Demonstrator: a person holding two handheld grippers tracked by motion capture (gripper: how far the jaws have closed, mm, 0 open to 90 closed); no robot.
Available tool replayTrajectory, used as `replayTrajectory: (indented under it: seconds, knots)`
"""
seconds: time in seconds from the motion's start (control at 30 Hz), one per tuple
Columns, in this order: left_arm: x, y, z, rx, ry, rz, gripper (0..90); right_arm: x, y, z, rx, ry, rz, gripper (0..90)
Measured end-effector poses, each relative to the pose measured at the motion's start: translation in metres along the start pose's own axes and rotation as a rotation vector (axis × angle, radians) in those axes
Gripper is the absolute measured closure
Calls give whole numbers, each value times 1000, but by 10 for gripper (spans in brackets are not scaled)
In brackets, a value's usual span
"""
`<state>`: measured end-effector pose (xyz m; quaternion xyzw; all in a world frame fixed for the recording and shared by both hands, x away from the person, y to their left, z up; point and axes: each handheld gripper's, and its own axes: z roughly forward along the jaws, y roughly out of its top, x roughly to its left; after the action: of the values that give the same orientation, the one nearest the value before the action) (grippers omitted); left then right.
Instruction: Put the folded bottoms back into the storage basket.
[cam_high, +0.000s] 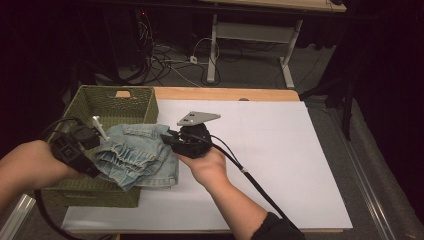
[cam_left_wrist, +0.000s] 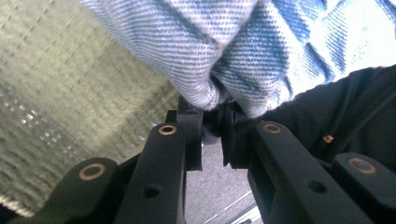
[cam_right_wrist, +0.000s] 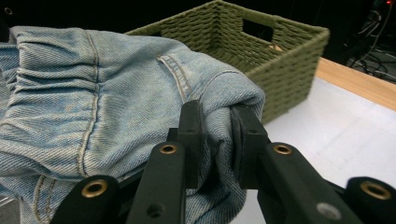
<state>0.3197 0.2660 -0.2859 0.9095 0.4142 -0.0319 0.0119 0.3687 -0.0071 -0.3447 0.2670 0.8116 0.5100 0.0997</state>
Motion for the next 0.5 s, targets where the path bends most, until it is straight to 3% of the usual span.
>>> replayTrajectory:
  seconds: [0.3,0.5]
  knots:
    - [28,-27,5,-20,21,-66,783,13,15,36,15,29,-16,767]
    - [41,-43,8,-21,26,-87,782,23,20,58,23,51,-29,767]
